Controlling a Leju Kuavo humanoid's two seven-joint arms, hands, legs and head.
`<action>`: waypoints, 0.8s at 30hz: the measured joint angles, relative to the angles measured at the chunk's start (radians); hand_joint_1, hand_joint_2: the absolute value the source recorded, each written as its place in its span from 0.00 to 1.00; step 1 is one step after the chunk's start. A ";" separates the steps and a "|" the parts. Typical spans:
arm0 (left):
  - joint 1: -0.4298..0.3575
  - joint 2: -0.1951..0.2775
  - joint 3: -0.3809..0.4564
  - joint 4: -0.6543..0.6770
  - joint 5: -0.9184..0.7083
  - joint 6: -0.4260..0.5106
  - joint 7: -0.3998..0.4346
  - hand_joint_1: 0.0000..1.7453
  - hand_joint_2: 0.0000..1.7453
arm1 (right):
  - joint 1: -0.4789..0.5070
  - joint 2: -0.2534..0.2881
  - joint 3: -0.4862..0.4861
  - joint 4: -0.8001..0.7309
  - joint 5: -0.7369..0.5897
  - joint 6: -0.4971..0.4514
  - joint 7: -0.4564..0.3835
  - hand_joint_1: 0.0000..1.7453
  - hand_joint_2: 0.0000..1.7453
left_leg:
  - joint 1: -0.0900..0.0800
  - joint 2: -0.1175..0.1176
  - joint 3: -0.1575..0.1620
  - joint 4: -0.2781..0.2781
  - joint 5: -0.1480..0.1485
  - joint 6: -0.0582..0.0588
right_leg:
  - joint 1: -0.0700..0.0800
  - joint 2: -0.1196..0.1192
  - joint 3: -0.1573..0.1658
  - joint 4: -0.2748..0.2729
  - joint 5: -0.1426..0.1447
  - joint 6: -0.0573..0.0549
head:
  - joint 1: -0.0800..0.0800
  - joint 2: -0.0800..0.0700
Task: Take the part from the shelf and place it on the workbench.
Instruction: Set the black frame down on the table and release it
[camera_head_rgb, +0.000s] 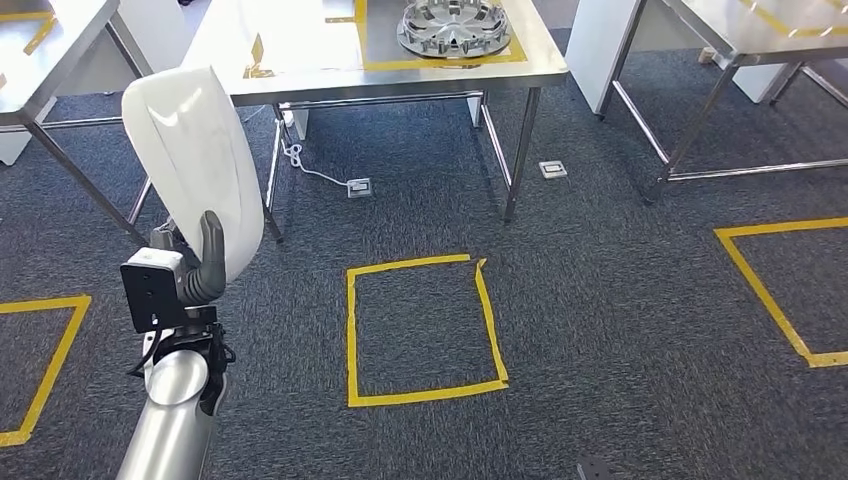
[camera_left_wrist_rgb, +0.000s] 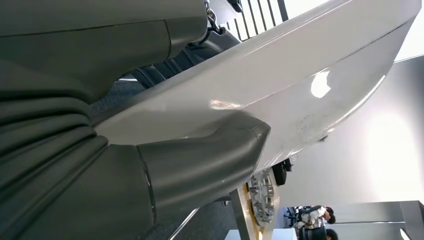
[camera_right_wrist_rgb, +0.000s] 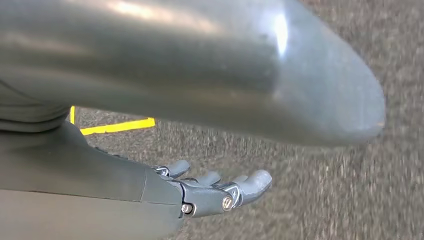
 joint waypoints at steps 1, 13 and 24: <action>0.002 0.001 0.000 0.002 0.000 0.000 0.000 1.00 1.00 | 0.000 0.000 0.000 0.000 0.000 0.001 0.000 0.00 0.00 | 0.002 0.001 -0.021 0.026 0.005 -0.002 | 0.000 0.000 0.004 0.000 -0.004 0.001 | 0.000 0.000; -0.001 0.005 0.001 0.000 -0.003 0.000 0.003 1.00 1.00 | -0.001 0.001 0.000 0.000 -0.003 0.004 0.001 0.00 0.00 | 0.004 0.004 0.095 -0.246 0.137 0.053 | -0.005 0.003 -0.024 0.125 -0.095 0.058 | 0.007 0.000; 0.003 0.005 0.001 0.003 -0.004 -0.003 0.005 1.00 1.00 | 0.004 0.001 0.000 0.000 -0.003 0.005 0.005 0.00 0.00 | -0.005 -0.004 0.139 -0.249 0.091 0.033 | 0.015 0.003 -0.049 0.014 0.030 0.020 | 0.008 0.000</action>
